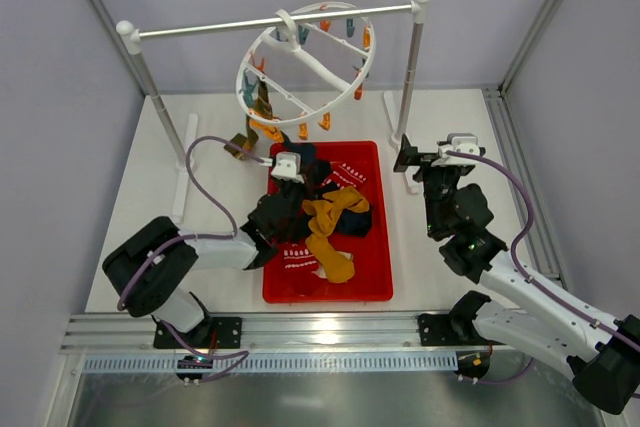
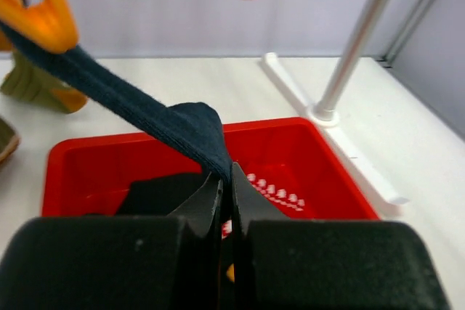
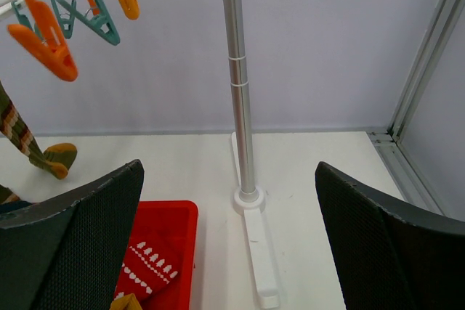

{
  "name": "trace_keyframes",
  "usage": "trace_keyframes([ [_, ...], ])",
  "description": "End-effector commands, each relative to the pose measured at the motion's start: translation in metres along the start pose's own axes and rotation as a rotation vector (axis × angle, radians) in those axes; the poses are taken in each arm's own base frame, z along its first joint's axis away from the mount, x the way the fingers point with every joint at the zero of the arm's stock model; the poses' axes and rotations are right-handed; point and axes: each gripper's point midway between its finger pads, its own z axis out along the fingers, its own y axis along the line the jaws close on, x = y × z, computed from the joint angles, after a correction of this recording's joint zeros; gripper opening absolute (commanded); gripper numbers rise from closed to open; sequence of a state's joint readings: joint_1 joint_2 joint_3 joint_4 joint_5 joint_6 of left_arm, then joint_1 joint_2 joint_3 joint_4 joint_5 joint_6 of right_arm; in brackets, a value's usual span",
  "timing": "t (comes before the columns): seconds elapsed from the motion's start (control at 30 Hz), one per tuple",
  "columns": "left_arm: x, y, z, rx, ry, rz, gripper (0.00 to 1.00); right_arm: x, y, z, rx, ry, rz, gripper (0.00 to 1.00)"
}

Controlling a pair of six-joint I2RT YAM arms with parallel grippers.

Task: Remove the socks clipped to the hanger

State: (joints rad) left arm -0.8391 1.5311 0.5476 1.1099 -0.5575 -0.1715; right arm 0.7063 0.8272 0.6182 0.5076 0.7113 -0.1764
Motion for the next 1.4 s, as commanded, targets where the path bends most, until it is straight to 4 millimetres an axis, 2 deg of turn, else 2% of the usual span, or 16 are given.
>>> trace_keyframes([
  [0.0,-0.019,-0.031,0.010,0.025,-0.039,0.013,0.00,-0.012,0.000,0.002,0.004,-0.039,0.051,1.00],
  [0.3,-0.013,-0.105,0.028,0.154,0.003,0.023,0.00,-0.013,-0.002,-0.001,0.004,-0.044,0.058,1.00],
  [0.37,-0.005,-0.117,0.031,0.176,0.017,0.028,0.00,-0.014,-0.003,-0.001,0.004,-0.045,0.059,1.00],
  [0.4,-0.010,-0.130,0.033,0.202,0.015,0.018,0.00,-0.014,-0.003,-0.001,0.005,-0.047,0.060,1.00],
  [0.47,-0.003,-0.145,0.033,0.234,0.035,0.022,0.00,-0.014,-0.002,-0.001,0.003,-0.044,0.056,0.99],
  [0.5,-0.009,-0.155,0.036,0.253,0.028,0.015,0.00,-0.014,-0.003,-0.001,0.004,-0.045,0.056,1.00],
  [0.6,-0.007,-0.174,0.041,0.284,0.032,0.015,0.00,-0.014,-0.003,-0.001,0.004,-0.045,0.057,1.00],
  [0.67,0.002,-0.184,0.043,0.312,0.056,0.021,0.00,-0.014,-0.003,-0.001,0.006,-0.045,0.059,1.00],
  [0.7,-0.005,-0.192,0.047,0.324,0.047,0.008,0.00,-0.014,-0.004,-0.001,0.009,-0.045,0.058,1.00],
  [0.83,-0.003,-0.212,0.054,0.382,0.067,0.007,0.00,-0.014,-0.006,-0.003,0.011,-0.049,0.061,1.00],
  [0.97,-0.001,-0.209,0.050,0.400,0.049,0.045,0.00,-0.016,-0.009,-0.005,0.010,-0.055,0.064,1.00],
  [1.13,0.004,-0.176,0.029,0.361,0.034,0.106,0.00,-0.019,-0.004,-0.006,-0.021,-0.067,0.075,1.00],
  [1.2,0.011,-0.164,0.020,0.355,0.035,0.126,0.00,-0.023,0.003,-0.004,-0.054,-0.074,0.079,1.00],
  [1.23,0.004,-0.161,0.017,0.353,0.018,0.123,0.00,-0.022,0.006,-0.003,-0.066,-0.068,0.079,1.00],
  [1.33,0.003,-0.147,0.006,0.347,-0.009,0.149,0.00,-0.023,0.019,0.001,-0.119,-0.060,0.073,1.00],
  [1.37,0.009,-0.140,0.002,0.341,-0.002,0.166,0.00,-0.021,0.024,0.003,-0.132,-0.053,0.067,1.00],
])
